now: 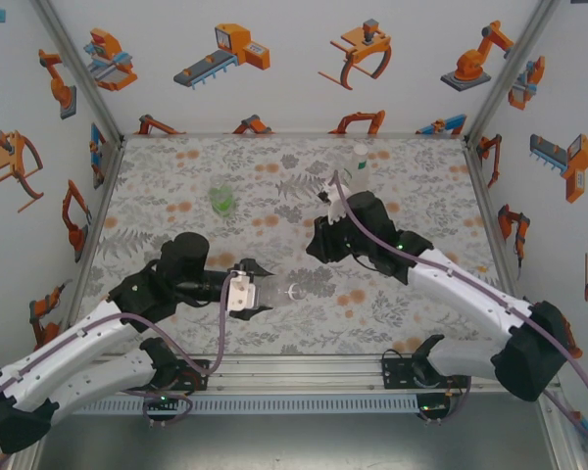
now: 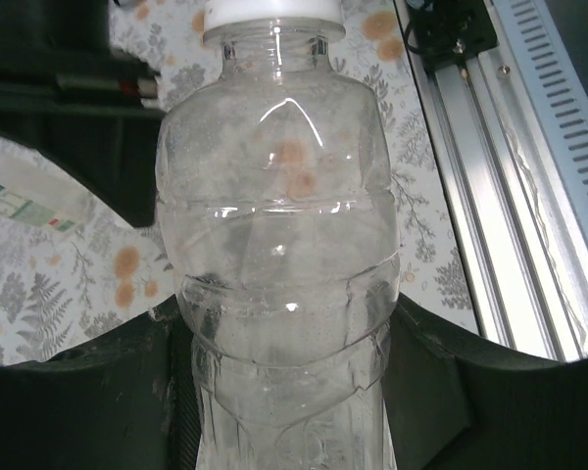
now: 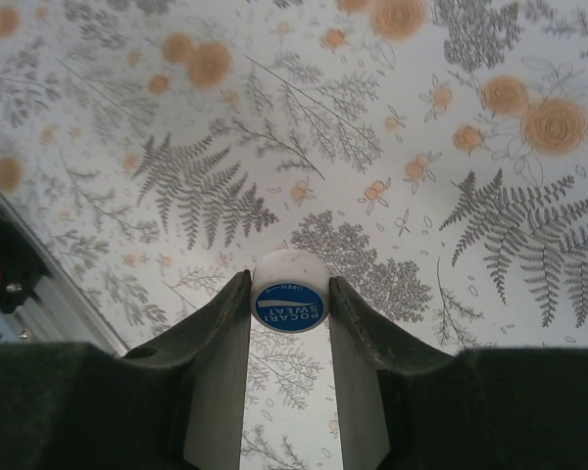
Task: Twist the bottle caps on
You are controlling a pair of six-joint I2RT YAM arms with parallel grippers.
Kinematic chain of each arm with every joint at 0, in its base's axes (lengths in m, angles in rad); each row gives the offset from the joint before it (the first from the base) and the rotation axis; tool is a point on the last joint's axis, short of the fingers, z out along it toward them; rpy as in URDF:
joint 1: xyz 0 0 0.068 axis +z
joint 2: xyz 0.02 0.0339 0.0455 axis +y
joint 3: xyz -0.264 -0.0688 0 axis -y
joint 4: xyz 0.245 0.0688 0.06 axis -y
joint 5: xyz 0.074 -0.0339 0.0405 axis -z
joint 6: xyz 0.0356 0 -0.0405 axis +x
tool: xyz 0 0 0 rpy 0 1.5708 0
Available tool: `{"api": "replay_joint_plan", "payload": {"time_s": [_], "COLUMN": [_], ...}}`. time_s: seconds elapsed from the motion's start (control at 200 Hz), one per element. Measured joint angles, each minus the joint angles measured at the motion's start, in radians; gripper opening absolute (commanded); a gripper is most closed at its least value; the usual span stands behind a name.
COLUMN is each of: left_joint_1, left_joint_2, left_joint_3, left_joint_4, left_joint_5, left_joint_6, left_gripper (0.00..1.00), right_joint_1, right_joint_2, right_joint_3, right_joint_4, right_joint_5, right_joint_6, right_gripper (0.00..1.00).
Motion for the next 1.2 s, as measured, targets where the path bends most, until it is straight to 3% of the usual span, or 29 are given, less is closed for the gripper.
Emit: {"api": "replay_joint_plan", "payload": {"time_s": [0.275, 0.526, 0.826, 1.202], "left_joint_1": [-0.001, -0.001, -0.001, -0.001], "left_joint_2": [-0.028, -0.037, -0.030, 0.001], "left_joint_3": [0.009, -0.004, -0.004, -0.004], "left_joint_4": [-0.024, -0.044, -0.045, -0.041], "left_joint_5": [-0.184, -0.274, -0.259, -0.247], "left_joint_6": [0.014, 0.036, 0.007, -0.016], "left_gripper": [0.00, 0.00, 0.00, 0.00], "right_joint_1": [0.000, 0.000, 0.005, 0.018], "right_joint_2": [-0.237, -0.391, -0.393, -0.326], "right_joint_3": [-0.045, -0.182, -0.202, -0.202], "right_joint_4": [0.059, 0.188, 0.320, 0.359], "right_joint_5": [-0.091, -0.340, -0.606, -0.675], "right_joint_6": [-0.071, -0.257, -0.446, -0.525], "right_gripper": [0.09, 0.02, 0.00, 0.00]}}
